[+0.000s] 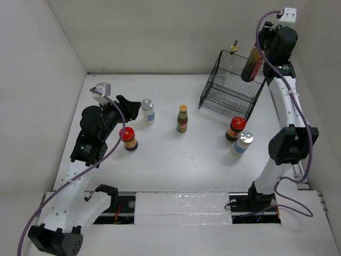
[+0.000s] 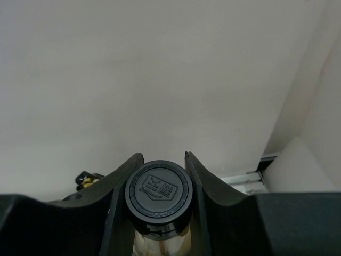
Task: Organize the condiment bottles
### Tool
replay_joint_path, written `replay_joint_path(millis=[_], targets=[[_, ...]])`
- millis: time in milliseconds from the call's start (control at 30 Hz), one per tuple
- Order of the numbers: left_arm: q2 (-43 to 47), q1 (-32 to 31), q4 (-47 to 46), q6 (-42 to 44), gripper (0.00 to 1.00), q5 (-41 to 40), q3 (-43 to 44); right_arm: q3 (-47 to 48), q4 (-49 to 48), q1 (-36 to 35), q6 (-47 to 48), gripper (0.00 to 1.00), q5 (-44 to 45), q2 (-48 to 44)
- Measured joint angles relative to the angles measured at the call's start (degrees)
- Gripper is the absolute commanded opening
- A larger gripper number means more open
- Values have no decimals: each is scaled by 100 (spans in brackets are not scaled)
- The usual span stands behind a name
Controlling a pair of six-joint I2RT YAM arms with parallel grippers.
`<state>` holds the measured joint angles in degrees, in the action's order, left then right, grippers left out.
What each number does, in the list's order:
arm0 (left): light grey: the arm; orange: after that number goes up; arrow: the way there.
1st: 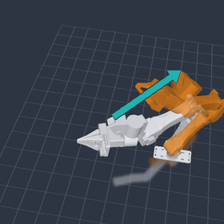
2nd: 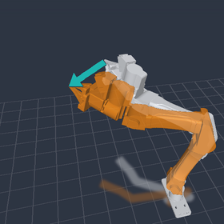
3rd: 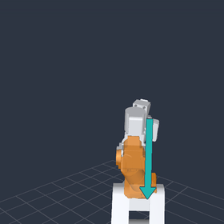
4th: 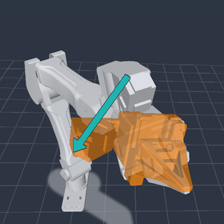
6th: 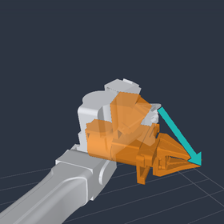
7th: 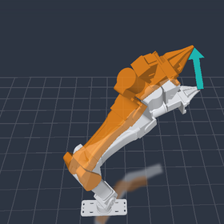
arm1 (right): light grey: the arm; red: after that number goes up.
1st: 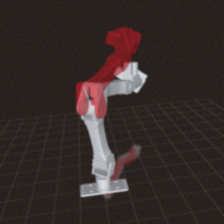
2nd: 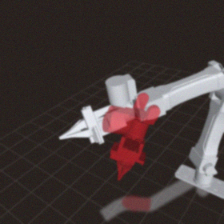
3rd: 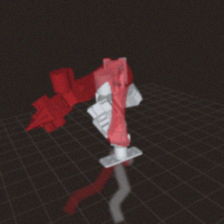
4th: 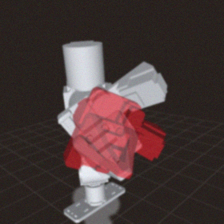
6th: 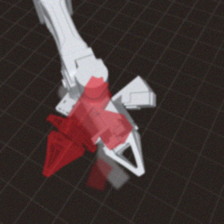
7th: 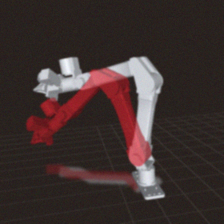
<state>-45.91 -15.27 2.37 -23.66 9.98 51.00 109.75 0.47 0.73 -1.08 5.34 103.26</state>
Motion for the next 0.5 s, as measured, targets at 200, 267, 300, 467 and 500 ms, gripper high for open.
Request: replay_joint_path(millis=[200, 267, 300, 467, 500], targets=[[-96, 0, 0, 0, 52, 11, 0, 120, 20, 221, 0, 9, 90, 17], [-120, 0, 0, 0, 52, 11, 0, 120, -33, 238, 0, 9, 125, 17], [-122, 0, 2, 0, 52, 11, 0, 118, -63, 249, 0, 9, 162, 17], [-131, 0, 0, 0, 52, 11, 0, 57, -337, 264, 0, 9, 278, 17], [-140, 0, 0, 0, 52, 11, 0, -2, -450, 264, 0, 7, 313, 17]])
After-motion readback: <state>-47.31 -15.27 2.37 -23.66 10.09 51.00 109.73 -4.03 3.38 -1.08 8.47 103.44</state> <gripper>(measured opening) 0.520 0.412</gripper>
